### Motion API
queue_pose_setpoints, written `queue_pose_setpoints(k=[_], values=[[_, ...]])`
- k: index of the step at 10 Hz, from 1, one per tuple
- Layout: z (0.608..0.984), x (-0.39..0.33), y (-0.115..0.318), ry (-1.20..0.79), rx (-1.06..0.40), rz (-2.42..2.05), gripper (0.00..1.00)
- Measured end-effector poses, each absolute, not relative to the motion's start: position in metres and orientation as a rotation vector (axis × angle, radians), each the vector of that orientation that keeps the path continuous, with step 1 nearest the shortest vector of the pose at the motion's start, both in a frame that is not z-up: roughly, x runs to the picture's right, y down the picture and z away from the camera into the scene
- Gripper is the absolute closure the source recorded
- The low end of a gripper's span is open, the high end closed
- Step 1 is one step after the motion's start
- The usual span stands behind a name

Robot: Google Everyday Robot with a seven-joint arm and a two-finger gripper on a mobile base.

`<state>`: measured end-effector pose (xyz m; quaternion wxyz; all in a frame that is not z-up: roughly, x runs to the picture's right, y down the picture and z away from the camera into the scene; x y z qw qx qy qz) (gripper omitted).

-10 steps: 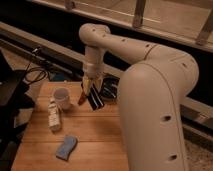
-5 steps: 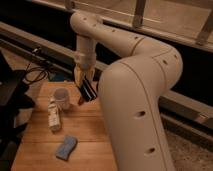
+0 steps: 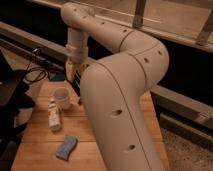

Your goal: Place the eraser in the ceramic cup

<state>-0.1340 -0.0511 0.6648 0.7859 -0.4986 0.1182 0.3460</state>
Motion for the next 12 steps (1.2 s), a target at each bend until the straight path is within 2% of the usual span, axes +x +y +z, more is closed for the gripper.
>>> queue_pose_setpoints(k=[3, 8, 12], values=[[0.68, -0.152, -0.039, 0.225, -1.058, 0.776, 0.88], [0.703, -0.206, -0.032, 0.099, -1.136, 0.908, 0.88], [0.735, -0.223, -0.055, 0.159, -1.0, 0.948, 0.88]])
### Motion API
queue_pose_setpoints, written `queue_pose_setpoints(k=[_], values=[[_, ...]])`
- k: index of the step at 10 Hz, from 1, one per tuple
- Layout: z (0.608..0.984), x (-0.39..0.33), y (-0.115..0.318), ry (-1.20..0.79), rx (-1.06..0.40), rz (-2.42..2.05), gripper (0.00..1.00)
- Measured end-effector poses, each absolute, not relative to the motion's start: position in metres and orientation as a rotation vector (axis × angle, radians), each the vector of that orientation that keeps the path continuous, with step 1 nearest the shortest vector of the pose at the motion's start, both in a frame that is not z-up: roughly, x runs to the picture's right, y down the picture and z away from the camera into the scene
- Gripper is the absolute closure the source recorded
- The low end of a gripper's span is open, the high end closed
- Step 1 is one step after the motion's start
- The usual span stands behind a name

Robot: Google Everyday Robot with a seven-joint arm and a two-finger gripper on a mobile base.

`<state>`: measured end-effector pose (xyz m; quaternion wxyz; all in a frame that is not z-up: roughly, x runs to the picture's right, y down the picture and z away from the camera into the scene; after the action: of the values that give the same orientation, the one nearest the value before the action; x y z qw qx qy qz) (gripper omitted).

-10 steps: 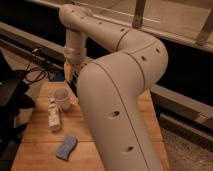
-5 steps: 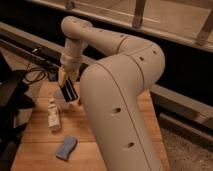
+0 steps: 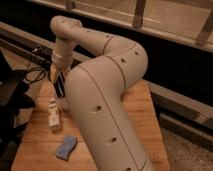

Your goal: Place the eraser in the ceramic cup

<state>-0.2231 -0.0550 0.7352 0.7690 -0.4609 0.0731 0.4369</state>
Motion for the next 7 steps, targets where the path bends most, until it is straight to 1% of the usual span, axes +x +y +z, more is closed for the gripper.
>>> queue_pose_setpoints(k=[2, 4, 5, 7], values=[[0.756, -0.219, -0.073, 0.203, -0.928, 1.011, 0.88], [0.766, -0.204, -0.092, 0.212, -0.89, 1.109, 0.88], [0.767, -0.203, -0.098, 0.198, -0.879, 1.126, 0.88], [0.753, -0.204, -0.103, 0.132, -0.87, 1.171, 0.88]])
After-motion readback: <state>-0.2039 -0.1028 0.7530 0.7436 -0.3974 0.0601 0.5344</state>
